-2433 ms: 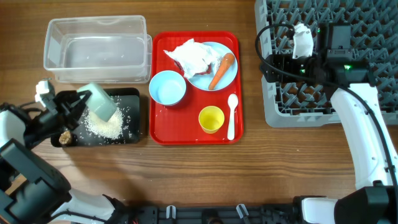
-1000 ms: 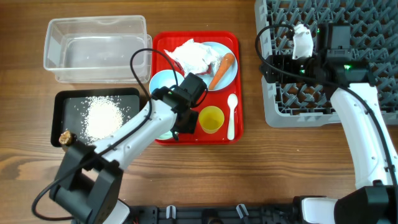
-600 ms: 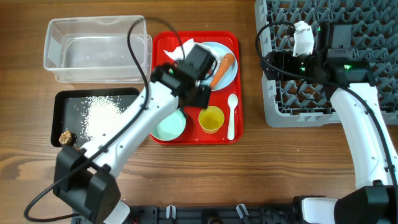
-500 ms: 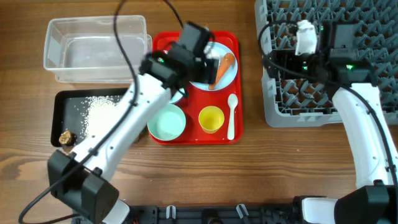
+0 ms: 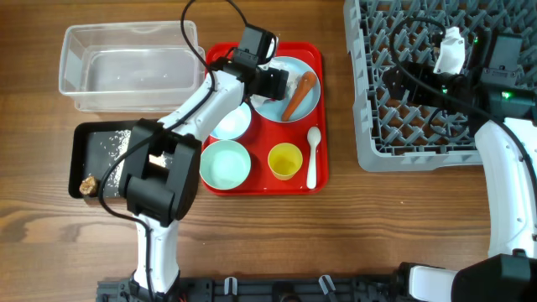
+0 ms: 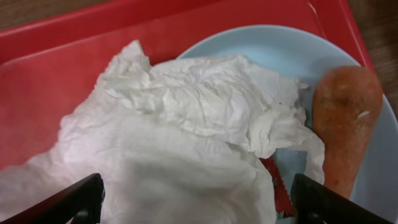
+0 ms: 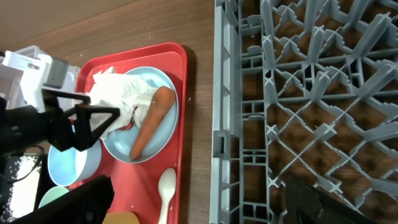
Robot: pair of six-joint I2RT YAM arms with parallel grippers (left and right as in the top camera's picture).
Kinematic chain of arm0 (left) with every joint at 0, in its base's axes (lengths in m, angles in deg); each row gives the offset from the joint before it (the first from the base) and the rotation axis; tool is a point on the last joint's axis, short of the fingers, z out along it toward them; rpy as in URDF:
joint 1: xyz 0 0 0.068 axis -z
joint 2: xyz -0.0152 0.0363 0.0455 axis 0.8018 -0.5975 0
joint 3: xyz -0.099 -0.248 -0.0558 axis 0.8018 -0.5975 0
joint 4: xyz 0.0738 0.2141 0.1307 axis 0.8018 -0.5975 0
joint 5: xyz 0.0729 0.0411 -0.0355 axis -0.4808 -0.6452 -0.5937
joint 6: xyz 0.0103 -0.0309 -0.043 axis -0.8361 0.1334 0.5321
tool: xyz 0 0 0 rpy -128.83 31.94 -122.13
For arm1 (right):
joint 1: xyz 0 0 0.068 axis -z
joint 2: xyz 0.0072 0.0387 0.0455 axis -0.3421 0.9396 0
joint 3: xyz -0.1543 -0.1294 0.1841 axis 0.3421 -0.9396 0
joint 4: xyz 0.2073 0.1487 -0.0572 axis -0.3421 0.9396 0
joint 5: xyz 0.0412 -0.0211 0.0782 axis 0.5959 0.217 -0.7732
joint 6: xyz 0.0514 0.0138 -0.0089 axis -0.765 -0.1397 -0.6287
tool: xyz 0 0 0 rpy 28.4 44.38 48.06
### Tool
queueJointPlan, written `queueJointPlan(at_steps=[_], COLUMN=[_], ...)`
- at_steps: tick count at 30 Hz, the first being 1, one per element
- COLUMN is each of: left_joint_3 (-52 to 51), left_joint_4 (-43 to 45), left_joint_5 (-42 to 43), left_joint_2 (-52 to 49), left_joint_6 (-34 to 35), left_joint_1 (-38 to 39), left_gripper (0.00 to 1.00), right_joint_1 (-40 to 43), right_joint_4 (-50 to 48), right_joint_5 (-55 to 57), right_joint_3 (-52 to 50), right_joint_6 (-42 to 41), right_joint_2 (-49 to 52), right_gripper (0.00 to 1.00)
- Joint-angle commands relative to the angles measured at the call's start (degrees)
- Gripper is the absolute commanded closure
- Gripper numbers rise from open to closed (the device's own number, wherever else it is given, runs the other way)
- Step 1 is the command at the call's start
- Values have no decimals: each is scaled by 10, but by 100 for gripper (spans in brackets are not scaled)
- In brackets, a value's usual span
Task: Sort waste into correct bins and load items into the dishwasher rack
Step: 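Grasp the white tissue on the plate and drop it in the clear bin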
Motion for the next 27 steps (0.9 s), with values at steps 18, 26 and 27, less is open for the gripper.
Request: queueJointPlan(at_steps=[18, 26, 27], left_joint_3=[5, 5, 5], left_joint_4=[-1, -1, -1], left_joint_5=[-55, -55, -55], left_joint_2=[-46, 11, 11], left_joint_6=[-19, -19, -19], left_joint_1=[20, 20, 20], left_gripper=[75, 96, 96], right_joint_1=[0, 0, 0], right_joint_4=[1, 1, 1], right_joint_5=[-12, -12, -12], right_joint_3=[6, 6, 6], right_joint_6=[11, 11, 11], right_joint_2=[-7, -7, -7], right_gripper=[9, 9, 9])
